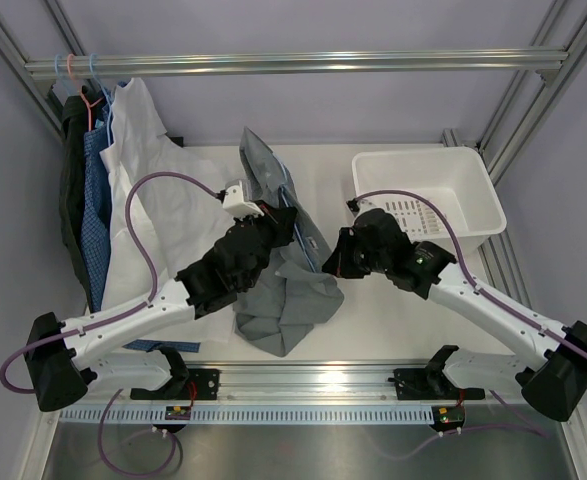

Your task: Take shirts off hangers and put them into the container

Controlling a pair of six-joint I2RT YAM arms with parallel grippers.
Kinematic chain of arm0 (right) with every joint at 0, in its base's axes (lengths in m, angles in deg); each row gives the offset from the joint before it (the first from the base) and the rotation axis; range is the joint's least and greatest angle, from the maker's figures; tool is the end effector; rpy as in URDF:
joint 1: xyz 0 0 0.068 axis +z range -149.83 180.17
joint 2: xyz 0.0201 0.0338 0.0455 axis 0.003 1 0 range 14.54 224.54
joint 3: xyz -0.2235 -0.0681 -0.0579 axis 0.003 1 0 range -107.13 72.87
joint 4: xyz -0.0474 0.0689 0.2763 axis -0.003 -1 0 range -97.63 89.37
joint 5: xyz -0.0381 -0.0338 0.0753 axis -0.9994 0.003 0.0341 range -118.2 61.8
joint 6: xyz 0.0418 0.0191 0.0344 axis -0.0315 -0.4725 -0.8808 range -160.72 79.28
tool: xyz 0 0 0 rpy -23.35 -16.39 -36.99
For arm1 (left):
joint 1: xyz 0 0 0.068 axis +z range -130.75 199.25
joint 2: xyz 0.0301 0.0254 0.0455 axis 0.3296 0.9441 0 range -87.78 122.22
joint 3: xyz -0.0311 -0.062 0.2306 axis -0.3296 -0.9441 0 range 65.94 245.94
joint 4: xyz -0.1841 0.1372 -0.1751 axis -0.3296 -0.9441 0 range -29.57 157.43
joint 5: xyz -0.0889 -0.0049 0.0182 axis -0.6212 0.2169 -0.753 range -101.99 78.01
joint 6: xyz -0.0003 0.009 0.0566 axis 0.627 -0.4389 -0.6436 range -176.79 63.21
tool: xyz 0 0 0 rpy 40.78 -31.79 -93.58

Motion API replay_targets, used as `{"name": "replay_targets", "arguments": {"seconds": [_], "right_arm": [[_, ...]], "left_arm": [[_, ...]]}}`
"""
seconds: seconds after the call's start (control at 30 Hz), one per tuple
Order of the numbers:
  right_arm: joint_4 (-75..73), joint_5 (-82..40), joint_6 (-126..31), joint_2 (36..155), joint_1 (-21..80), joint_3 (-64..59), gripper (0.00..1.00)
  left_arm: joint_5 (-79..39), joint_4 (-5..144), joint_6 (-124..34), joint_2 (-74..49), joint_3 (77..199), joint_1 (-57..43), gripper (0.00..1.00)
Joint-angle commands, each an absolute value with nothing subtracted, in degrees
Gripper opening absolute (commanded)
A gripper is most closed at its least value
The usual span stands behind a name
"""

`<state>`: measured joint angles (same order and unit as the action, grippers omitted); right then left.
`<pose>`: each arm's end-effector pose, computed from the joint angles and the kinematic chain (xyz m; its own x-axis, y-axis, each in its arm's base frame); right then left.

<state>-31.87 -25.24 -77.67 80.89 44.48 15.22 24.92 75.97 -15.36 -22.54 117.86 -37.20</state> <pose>0.2097 0.2076 0.2692 -0.8035 0.0546 -0.5928 -0.3040 0.8185 0.4875 0.1916 -0.2447 0.3095 -0.2565 -0.5704 -0.7803 0.2211 0.7512 -0.6219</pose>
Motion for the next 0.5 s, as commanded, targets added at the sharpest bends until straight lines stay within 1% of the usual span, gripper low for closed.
{"name": "replay_targets", "arguments": {"seconds": [0.0, 0.27, 0.37, 0.47], "right_arm": [[-35.00, -26.09, -78.78, 80.20, 45.96, 18.02, 0.00], [-31.92, -27.32, -81.41, 82.48, 49.91, 18.38, 0.00], [-31.66, -27.94, -81.86, 82.40, 50.27, 18.12, 0.00], [-33.23, -30.13, -80.28, 81.69, 50.27, 17.42, 0.08]], "left_arm": [[37.84, 89.22, -13.72, -25.73, 119.73, -36.30, 0.00], [38.55, 91.69, -10.12, -22.65, 122.71, -36.30, 0.00], [36.89, 90.20, -9.24, -21.07, 123.94, -36.30, 0.00], [34.77, 88.62, -8.71, -20.10, 125.26, -36.30, 0.00]]}}
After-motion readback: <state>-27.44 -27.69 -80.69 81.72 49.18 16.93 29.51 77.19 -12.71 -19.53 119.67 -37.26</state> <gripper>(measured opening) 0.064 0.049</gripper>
